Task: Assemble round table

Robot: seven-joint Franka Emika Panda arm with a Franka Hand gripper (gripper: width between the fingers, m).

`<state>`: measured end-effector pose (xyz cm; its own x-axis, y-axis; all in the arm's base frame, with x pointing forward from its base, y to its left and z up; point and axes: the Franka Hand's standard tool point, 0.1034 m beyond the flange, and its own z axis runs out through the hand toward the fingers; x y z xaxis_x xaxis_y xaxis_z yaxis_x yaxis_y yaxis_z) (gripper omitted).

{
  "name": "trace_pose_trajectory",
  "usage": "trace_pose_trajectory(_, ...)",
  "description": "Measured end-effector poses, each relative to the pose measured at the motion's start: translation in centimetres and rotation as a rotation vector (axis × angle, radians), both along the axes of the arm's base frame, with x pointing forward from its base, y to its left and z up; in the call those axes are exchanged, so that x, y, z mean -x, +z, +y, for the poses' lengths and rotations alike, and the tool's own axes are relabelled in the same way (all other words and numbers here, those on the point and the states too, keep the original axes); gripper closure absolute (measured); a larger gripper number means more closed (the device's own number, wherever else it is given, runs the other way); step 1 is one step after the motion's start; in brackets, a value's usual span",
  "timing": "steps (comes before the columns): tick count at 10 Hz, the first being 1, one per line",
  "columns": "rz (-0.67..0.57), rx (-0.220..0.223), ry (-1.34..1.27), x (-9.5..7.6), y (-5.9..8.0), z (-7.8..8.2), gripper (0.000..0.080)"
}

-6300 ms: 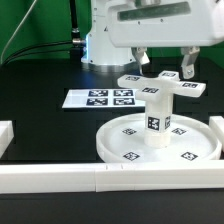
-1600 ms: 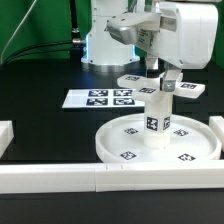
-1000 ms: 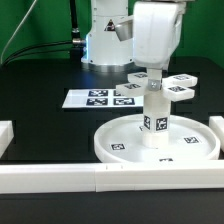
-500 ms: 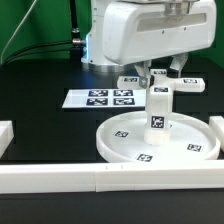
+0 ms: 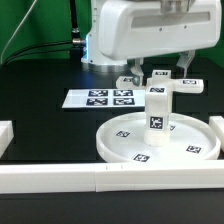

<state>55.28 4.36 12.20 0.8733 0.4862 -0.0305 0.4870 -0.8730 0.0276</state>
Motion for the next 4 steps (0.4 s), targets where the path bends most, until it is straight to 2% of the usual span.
trace_pose_trajectory(1,0.001,0.001,0.001,0.16,1.16,0.11,0.0152)
trace_pose_trajectory(4,0.001,0.000,0.001,0.15,0.84,0.09,0.0151)
